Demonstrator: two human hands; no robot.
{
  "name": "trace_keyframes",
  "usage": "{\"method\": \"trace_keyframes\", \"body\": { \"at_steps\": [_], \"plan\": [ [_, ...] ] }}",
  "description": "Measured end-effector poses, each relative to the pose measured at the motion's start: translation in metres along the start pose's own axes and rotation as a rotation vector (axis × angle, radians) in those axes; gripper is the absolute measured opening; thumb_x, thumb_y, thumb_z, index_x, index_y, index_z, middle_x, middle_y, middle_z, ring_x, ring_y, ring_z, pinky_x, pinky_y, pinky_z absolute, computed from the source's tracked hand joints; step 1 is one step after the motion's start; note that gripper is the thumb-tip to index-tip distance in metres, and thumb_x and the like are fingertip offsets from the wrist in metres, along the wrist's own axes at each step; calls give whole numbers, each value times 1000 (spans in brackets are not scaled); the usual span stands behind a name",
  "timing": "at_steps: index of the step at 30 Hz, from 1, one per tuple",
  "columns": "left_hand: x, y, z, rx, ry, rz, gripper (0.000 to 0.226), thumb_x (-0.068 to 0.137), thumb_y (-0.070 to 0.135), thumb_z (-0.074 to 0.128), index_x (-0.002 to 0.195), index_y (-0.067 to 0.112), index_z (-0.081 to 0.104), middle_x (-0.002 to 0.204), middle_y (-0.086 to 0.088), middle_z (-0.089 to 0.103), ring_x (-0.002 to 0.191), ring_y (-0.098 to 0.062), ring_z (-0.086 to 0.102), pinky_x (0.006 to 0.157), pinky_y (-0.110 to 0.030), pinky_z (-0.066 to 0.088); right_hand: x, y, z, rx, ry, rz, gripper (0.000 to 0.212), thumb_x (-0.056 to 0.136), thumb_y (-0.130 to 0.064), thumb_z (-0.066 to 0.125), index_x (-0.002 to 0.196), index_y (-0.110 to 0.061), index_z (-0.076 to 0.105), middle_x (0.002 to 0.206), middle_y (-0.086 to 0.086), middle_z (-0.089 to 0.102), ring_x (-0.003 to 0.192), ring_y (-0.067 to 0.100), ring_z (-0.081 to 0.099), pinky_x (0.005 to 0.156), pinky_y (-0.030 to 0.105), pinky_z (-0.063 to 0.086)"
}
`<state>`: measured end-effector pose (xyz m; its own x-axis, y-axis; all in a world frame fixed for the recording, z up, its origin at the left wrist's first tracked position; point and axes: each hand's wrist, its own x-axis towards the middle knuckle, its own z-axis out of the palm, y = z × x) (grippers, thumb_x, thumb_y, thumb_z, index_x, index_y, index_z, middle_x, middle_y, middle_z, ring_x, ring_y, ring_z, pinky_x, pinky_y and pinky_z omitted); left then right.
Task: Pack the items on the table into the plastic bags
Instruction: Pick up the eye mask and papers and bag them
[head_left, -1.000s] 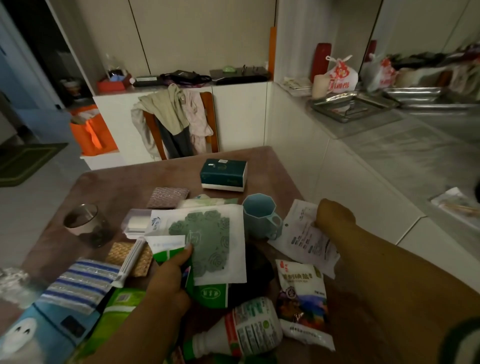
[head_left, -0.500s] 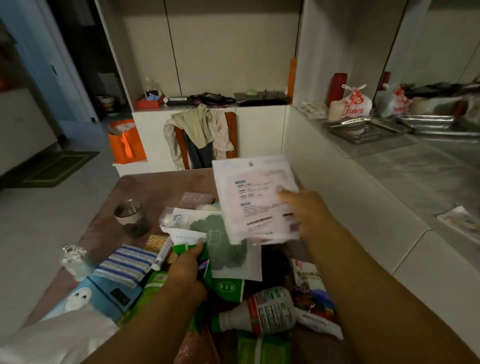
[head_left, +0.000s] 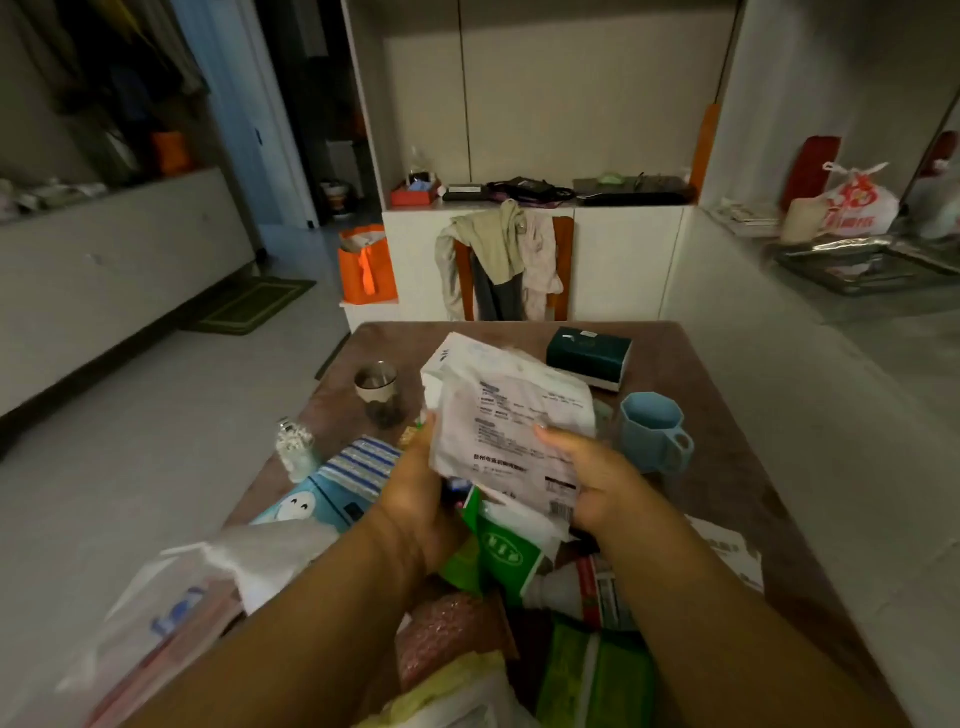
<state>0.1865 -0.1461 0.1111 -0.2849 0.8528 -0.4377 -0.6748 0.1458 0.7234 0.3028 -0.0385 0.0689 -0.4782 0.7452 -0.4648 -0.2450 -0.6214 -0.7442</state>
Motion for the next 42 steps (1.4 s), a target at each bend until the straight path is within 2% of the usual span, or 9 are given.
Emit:
{"method": "trace_keyframes", "body": {
  "at_steps": [2, 4, 12, 16, 21, 27, 32, 37, 42],
  "plan": [
    [-9, 12, -7, -1, 28, 25, 62, 91, 62, 34, 83, 14, 73, 63, -9, 67, 57, -18, 63, 64, -30, 56, -1, 1, 10, 7, -28, -12, 30, 88, -19, 64, 115, -8, 65, 109, 16, 69, 94, 31, 66, 87, 45, 53],
    [-25, 22, -15, 37, 127, 65, 64, 90, 65, 32, 104, 16, 71, 101, -14, 71, 94, -29, 65, 86, -40, 51, -5, 3, 23, 9, -70, -10, 27, 88, -20, 64, 112, -9, 67, 106, 14, 70, 95, 31, 65, 90, 45, 51],
    [-96, 65, -81, 251, 315, 179, 71, 93, 64, 16, 108, 8, 58, 117, -20, 62, 110, -35, 57, 92, -46, 45, -53, 30, 88, -33, -303, 126, 20, 79, -22, 69, 94, -8, 70, 82, 11, 74, 67, 24, 70, 66, 36, 60],
    [-125, 88, -142, 292, 439, 244, 75, 93, 64, 19, 114, 2, 57, 118, -18, 62, 107, -32, 58, 85, -42, 47, -74, 59, 116, -113, -460, 270, 39, 63, -19, 71, 99, -4, 64, 75, 16, 73, 56, 25, 71, 50, 35, 59],
    [-161, 96, -191, 381, 573, 299, 68, 95, 58, 25, 103, 2, 63, 105, -18, 67, 97, -31, 62, 92, -44, 47, -86, 94, 129, -430, -484, 387, 23, 68, -19, 62, 75, -1, 74, 69, 14, 73, 52, 23, 70, 50, 28, 58],
    [-188, 85, -203, 823, 601, 71, 76, 95, 61, 19, 88, 9, 74, 136, -12, 49, 121, -36, 46, 110, -53, 30, -88, 112, 117, -995, -327, 334, 18, 84, -22, 68, 97, -10, 68, 94, 10, 70, 88, 25, 64, 96, 40, 49],
    [-185, 80, -210, 1051, 513, -94, 61, 98, 52, 30, 115, 7, 67, 109, -16, 67, 96, -33, 64, 98, -47, 46, -95, 135, 145, -1171, -338, 306, 27, 81, -19, 72, 104, -6, 65, 109, 14, 66, 97, 27, 62, 79, 35, 53],
    [-189, 89, -216, 961, 488, 5, 47, 97, 42, 41, 131, 14, 57, 121, -14, 62, 92, -28, 61, 93, -38, 44, -103, 178, 190, -1097, -439, 387, 14, 88, -19, 65, 98, -9, 63, 81, 4, 63, 70, 18, 58, 69, 26, 51],
    [-191, 96, -225, 850, 503, 36, 74, 92, 62, 31, 89, 3, 76, 111, -16, 66, 99, -32, 59, 98, -41, 46, -63, 206, 205, -662, -198, 317, 22, 86, -16, 64, 105, -6, 64, 95, 14, 69, 76, 28, 65, 70, 35, 56]
  ]
}}
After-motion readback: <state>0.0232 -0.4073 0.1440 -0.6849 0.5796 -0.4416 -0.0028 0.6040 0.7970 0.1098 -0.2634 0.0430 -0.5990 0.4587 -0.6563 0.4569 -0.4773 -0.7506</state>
